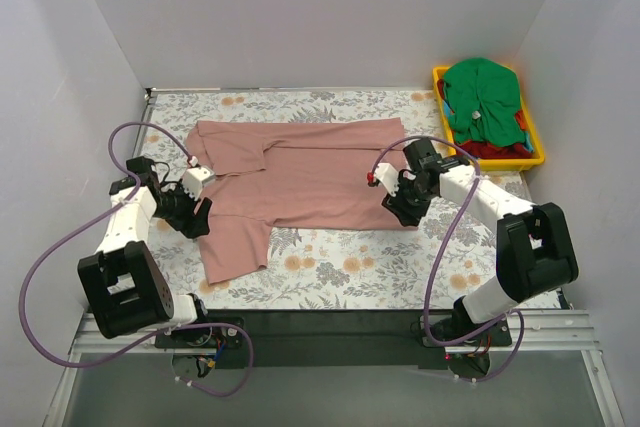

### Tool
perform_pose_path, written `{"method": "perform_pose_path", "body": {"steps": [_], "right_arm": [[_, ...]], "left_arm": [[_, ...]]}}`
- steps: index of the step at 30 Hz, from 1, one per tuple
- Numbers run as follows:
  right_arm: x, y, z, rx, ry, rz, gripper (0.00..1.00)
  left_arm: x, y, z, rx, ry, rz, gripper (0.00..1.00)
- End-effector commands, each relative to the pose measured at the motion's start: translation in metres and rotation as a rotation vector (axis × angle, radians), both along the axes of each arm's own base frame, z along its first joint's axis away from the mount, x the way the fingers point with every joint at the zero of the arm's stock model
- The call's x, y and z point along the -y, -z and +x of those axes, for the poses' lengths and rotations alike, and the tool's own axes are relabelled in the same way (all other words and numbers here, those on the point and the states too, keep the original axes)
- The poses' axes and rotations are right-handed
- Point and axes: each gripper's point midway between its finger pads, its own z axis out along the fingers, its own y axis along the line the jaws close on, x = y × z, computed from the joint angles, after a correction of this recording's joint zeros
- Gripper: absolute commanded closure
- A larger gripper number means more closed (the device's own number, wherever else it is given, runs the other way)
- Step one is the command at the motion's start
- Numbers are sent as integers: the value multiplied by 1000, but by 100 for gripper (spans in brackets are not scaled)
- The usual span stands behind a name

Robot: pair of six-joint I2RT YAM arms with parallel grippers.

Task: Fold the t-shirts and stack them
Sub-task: Fold the tshirt

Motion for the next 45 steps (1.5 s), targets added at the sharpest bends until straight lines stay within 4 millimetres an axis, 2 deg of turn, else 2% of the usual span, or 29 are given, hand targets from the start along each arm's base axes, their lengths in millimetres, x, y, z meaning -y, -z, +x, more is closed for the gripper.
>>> {"method": "perform_pose_path", "body": {"steps": [1, 12, 14, 15, 16, 18, 19, 22, 26, 30, 34, 39, 42, 44, 45], "right_arm": [[-1, 1, 3, 52, -35, -18, 50], [22, 44, -11, 33, -57, -125, 51], [24, 48, -11, 34, -50, -134, 54], [25, 49, -11, 32, -51, -138, 57], [25, 50, -10, 41, -48, -141, 65], [26, 49, -9, 49, -42, -143, 75], [27, 48, -8, 52, -40, -146, 85], [28, 45, -4, 66, -33, -156, 99], [26, 42, -2, 69, -35, -154, 99], [25, 37, 1, 76, -28, -149, 99], [24, 32, 3, 79, -29, -145, 99], [23, 32, 2, 78, -37, -142, 99], [27, 32, 2, 79, -33, -148, 99], [29, 27, 3, 96, -28, -147, 99], [30, 25, 2, 99, -30, -147, 99]], "left_arm": [[-5, -9, 15, 60, 14, 23, 43], [-8, -4, 14, 72, 18, 49, 42], [-9, -1, 12, 76, 35, 58, 42], [-9, 0, 11, 78, 42, 62, 42], [-9, 1, 10, 78, 49, 67, 42], [-11, 6, 6, 83, 74, 89, 42], [-12, 8, 8, 98, 82, 98, 43], [-12, 14, 7, 115, 113, 118, 43], [-9, 16, 12, 151, 135, 134, 44], [-9, 28, 2, 122, 184, 167, 45], [-11, 54, -21, 76, 246, 221, 45], [-18, 76, -30, 52, 250, 284, 46], [-17, 75, -38, 25, 257, 278, 65], [-15, 69, -39, 26, 260, 268, 86], [-13, 64, -44, 18, 259, 262, 91]]}}
